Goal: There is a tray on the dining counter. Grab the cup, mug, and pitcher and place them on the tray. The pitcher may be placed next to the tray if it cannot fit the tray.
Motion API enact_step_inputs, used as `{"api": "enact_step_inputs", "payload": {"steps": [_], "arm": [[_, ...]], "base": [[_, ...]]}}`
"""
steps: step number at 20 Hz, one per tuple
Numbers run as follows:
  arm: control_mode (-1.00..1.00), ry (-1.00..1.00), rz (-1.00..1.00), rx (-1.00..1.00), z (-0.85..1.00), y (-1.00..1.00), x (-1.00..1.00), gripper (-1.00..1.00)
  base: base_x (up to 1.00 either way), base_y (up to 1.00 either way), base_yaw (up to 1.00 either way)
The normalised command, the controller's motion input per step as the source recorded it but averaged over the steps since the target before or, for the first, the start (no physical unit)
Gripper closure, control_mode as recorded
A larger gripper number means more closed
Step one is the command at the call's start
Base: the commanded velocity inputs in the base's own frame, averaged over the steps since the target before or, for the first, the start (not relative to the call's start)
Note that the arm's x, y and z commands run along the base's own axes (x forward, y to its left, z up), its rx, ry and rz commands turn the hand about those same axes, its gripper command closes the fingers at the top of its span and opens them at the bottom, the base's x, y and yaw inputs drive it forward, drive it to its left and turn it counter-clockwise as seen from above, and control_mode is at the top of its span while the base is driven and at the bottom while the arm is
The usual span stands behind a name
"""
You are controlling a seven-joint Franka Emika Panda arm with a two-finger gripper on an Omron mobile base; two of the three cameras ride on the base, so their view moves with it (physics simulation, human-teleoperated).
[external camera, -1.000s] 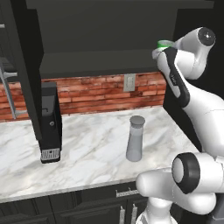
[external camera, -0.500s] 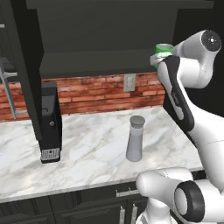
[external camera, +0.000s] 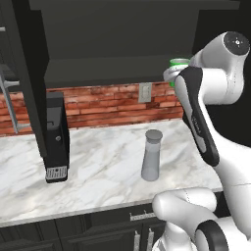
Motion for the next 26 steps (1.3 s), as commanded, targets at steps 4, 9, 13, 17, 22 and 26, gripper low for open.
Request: {"api": "enact_step_inputs", "payload": {"steps": [4,9,13,17,22,26], "arm": [[-1.0,0.03,0.01,0.0,-0.02,0.15,-0.47,1.0],[-1.0,0.0,0.01,0.0,0.0,0.07,-0.38,1.0],[-1.0,0.0,0.0,0.0,-0.05,0.12,-0.28,1.0],[-1.0,0.0,0.0,0.0,-0.07,0.08,-0.26,1.0],[-1.0,0.0,0.0,0.0,-0.14,0.1,-0.23,1.0],[-1.0,0.0,0.01,0.0,-0.12,0.09,-0.21,1.0]], "base": [[0.0,0.0,0.0],[0.0,0.0,0.0],[0.0,0.0,0.0],[0.0,0.0,0.0],[0.0,0.0,0.0],[0.0,0.0,0.0]]}}
